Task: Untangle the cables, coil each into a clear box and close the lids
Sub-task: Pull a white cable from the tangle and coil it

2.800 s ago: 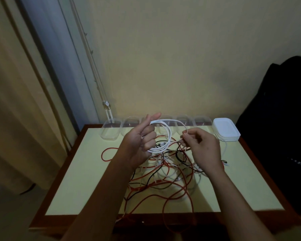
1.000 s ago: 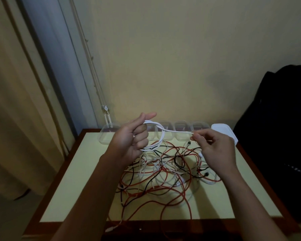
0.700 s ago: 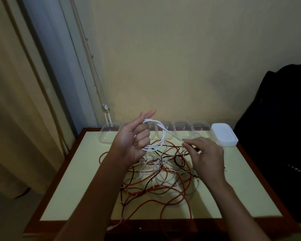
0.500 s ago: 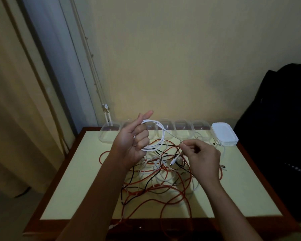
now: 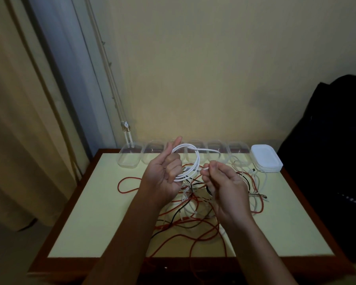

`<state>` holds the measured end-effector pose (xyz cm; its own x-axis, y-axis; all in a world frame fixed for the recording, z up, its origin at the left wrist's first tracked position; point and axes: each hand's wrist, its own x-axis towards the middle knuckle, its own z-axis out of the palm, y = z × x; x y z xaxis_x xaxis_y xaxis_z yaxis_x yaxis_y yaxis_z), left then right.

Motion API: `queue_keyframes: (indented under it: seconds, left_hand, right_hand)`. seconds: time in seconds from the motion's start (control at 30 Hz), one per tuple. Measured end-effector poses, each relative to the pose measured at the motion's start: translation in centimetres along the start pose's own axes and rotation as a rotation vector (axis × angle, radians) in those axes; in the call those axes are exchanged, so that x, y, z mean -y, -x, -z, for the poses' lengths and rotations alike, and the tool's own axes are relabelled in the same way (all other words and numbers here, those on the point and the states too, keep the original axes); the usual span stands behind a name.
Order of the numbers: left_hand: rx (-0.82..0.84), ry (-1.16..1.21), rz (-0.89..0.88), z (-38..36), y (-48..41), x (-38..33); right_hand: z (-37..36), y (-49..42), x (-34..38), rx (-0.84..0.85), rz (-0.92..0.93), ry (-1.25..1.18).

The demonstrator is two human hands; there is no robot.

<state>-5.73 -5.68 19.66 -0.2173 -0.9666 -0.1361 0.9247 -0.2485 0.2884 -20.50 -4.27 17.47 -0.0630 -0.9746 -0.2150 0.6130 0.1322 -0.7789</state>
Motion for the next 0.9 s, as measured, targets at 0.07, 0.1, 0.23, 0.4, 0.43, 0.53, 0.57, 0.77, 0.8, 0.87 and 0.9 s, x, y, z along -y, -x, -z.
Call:
queue_keyframes:
  seconds: [0.07, 0.1, 0.23, 0.4, 0.43, 0.53, 0.57, 0.77, 0.8, 0.87, 0.9]
  left_hand:
    - [-0.013, -0.043, -0.029, -0.3, -0.1, 0.4]
    - [-0.024, -0.074, -0.045, -0.3, -0.2, 0.5]
    - [-0.087, -0.232, -0.165, -0.5, -0.7, 1.0]
    - [-0.15, -0.512, -0.381, -0.3, -0.7, 1.5]
    - [-0.17, -0.571, -0.413, -0.2, -0.6, 1.6]
    - [-0.217, -0.747, -0.487, 0.1, -0.2, 2.1]
    - [-0.218, -0.8, -0.493, 0.2, 0.0, 2.2]
    - [-0.129, -0.83, -0.305, 0.6, 0.5, 1.2]
    - [-0.114, -0.779, -0.235, 0.6, 0.5, 0.7]
    - [-0.074, -0.649, -0.06, 0.4, 0.4, 0.2]
    - [-0.064, -0.58, 0.013, 0.4, 0.4, 0.1]
  right_hand:
    - [-0.4, 0.5, 0.0, 0.053, -0.093, -0.037]
    - [-0.7, 0.8, 0.0, 0.085, -0.132, -0.031]
    - [-1.2, 1.5, -0.1, 0.216, -0.218, 0.065]
    - [-1.8, 1.9, 0.5, 0.256, -0.287, 0.026]
    - [-1.8, 1.9, 0.6, 0.253, -0.306, 0.004]
    - [-1.8, 2.2, 0.9, 0.287, -0.285, 0.07]
    - [-1.8, 2.3, 1.0, 0.307, -0.267, 0.113]
    - [-0.7, 0.9, 2.4, 0.383, -0.275, 0.29]
    - [-0.5, 0.5, 2.6, 0.382, -0.281, 0.307]
    - [0.2, -0.2, 2.8, 0.367, -0.268, 0.379]
    - [0.4, -0.6, 2.7, 0.356, -0.254, 0.425]
